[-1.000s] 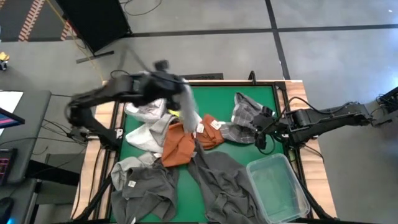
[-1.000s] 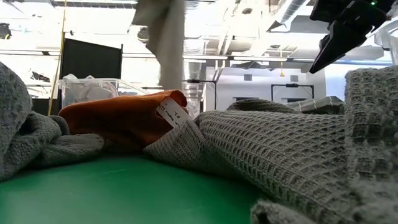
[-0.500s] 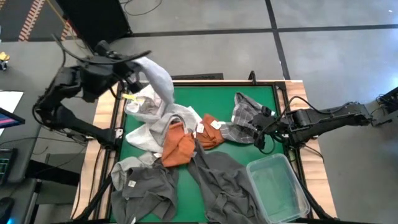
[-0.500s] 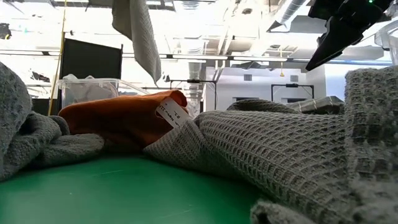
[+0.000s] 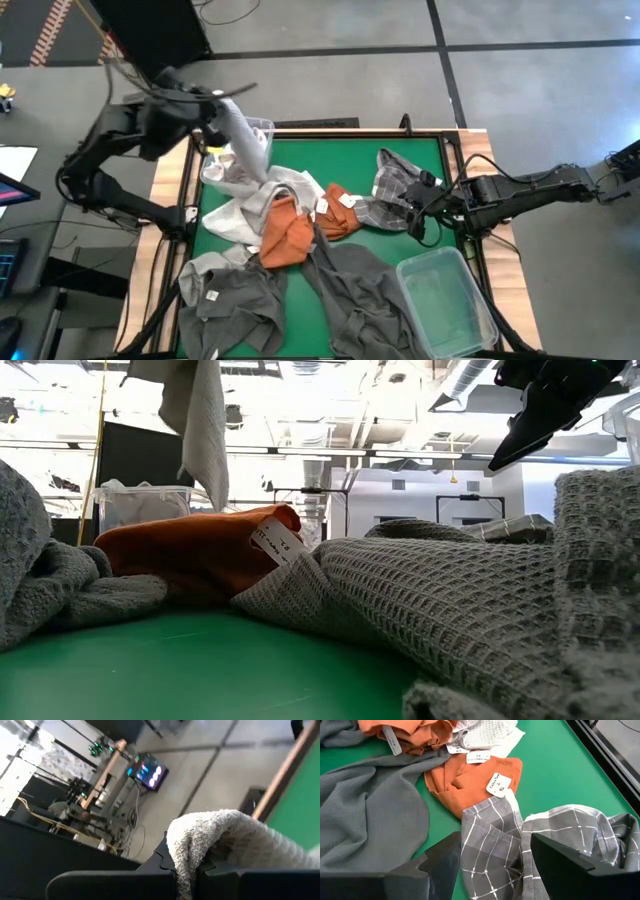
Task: Sort towels by color in basket
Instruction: Put the right light gray towel into the top transparent bin
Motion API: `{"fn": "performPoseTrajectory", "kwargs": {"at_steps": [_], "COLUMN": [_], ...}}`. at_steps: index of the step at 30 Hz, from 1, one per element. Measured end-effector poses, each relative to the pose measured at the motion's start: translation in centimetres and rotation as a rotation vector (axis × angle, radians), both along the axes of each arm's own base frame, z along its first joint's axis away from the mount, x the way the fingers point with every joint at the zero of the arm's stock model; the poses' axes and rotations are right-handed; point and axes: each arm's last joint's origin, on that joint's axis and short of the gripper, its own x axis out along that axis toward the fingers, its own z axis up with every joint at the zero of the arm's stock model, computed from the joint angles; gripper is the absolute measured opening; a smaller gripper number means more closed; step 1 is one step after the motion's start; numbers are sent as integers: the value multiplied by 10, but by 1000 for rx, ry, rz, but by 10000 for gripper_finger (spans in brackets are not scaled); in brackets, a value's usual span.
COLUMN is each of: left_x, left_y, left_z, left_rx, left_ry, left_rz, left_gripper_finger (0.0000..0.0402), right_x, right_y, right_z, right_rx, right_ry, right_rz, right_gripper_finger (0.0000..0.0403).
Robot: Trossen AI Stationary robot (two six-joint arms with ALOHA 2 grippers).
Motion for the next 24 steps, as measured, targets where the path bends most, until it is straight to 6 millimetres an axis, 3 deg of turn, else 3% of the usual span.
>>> {"fn": "performPoseTrajectory", "kwargs": {"at_steps": [10, 13, 18, 24], "left_x": [54, 60, 55, 20], "left_y": [29, 36, 40, 33], "left_z": [-73, -83, -70, -30], "left_rx": [-94, -84, -48, 30], "left_ry": [247, 253, 192, 55], "left_rz": [53, 66, 74, 111], "left_gripper_finger": [0, 0, 0, 0], "right_x": [0, 0, -1, -1], "right_y": [0, 1, 6, 9], "right_z": [0, 0, 0, 0], "right_rx": [6, 11, 16, 19], "right_ry": [-4, -5, -6, -7], "right_rz": [-5, -3, 21, 39], "right_gripper_finger": [271, 271, 271, 271]}}
